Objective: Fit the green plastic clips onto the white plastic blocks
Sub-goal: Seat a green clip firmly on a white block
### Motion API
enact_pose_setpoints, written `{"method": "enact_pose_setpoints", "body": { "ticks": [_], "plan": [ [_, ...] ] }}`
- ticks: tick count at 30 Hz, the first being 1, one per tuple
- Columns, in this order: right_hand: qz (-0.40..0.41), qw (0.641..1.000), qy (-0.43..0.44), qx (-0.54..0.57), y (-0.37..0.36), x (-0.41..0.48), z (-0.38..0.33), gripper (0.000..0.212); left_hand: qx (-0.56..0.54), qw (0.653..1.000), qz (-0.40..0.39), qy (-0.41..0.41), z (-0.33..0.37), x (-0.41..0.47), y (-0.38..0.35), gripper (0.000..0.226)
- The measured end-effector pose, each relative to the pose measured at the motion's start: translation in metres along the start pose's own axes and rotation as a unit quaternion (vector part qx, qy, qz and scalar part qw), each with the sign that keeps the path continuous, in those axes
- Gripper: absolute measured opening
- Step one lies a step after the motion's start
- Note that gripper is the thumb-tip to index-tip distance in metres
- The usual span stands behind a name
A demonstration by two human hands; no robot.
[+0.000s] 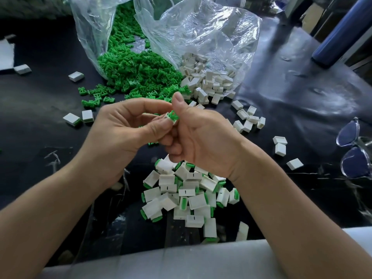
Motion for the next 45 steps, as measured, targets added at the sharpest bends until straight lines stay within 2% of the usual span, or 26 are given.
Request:
{"method": "enact_pose_setpoints", "body": {
  "ticks": [4, 11, 18, 27, 31, 35, 38, 45],
  "plan": [
    [0.009, 1.000, 0.009, 0.010, 0.001, -0.002, -0.001, 0.047, 0.005, 1.000, -0.022, -0.008, 0.001, 0.000, 0.000, 0.032],
    [0.044, 0.997, 0.033, -0.049, 0.001, 0.001, 0.003, 0.047, 0.023, 0.999, -0.023, -0.022, 0.003, -0.001, -0.001, 0.020],
    [0.006, 1.000, -0.004, 0.007, 0.001, 0.001, 0.000, 0.049, 0.012, 1.000, 0.010, -0.011, 0.002, 0.000, 0.000, 0.014],
    [0.028, 0.997, 0.017, -0.067, 0.005, 0.001, 0.001, 0.037, 0.028, 0.999, -0.002, 0.019, -0.001, 0.002, 0.002, 0.020],
    [0.032, 0.992, 0.021, -0.120, 0.007, 0.001, 0.001, 0.042, 0.011, 1.000, -0.010, 0.006, 0.001, 0.001, 0.000, 0.024],
    [0.032, 0.987, 0.037, -0.155, 0.006, 0.000, 0.000, 0.044, -0.008, 1.000, -0.018, 0.017, 0.000, 0.001, -0.002, 0.013],
    [0.036, 0.980, 0.043, -0.189, 0.005, 0.000, 0.000, 0.052, -0.017, 0.999, -0.007, 0.036, -0.004, 0.003, 0.000, 0.015],
    [0.059, 0.967, 0.051, -0.242, 0.003, 0.001, 0.000, 0.048, -0.038, 0.998, -0.007, 0.056, -0.007, 0.004, 0.004, 0.014]
  ]
}}
Point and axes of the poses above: each hand's wrist, its own x-axis towards the middle knuckle, its own y-axis out of the back of the hand, z = x × y, the point moved 5 cm from there along x, towards the middle knuckle, and after that the axes turned 6 degrees about y, right-handed, at the moved point
